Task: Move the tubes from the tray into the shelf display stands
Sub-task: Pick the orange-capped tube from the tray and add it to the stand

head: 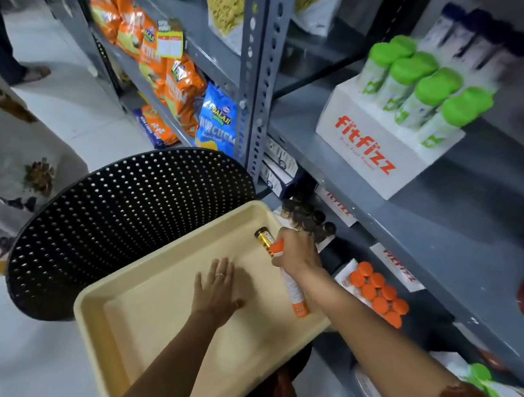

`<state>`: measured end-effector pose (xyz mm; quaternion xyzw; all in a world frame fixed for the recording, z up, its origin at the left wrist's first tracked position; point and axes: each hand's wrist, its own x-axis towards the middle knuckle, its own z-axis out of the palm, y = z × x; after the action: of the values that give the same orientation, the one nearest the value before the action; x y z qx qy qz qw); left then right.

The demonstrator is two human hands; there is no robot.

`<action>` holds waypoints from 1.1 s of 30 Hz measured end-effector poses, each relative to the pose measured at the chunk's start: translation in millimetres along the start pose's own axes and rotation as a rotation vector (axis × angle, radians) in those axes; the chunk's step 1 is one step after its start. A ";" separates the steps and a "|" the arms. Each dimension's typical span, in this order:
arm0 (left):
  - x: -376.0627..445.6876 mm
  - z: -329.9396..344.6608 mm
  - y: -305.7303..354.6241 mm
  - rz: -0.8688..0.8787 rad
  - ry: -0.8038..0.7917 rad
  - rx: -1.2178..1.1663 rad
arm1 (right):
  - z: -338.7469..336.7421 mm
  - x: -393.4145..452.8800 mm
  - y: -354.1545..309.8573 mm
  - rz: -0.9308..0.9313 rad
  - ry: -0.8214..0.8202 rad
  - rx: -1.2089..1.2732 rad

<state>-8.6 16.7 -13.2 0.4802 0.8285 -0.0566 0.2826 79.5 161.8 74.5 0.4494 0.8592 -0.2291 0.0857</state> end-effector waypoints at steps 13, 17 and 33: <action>-47.4 -109.9 116.6 0.359 0.529 0.089 | -174.3 -127.7 33.1 0.010 0.518 0.273; -66.8 -124.2 172.0 0.471 0.585 0.129 | -220.7 -178.0 64.7 0.079 0.667 0.291; -80.8 -110.2 323.7 0.677 0.272 0.080 | -300.0 -313.9 180.9 0.425 0.843 0.277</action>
<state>244.3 167.7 178.4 0.7410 0.6498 0.0722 0.1534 426.4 161.7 392.2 0.6757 0.6696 -0.1168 -0.2853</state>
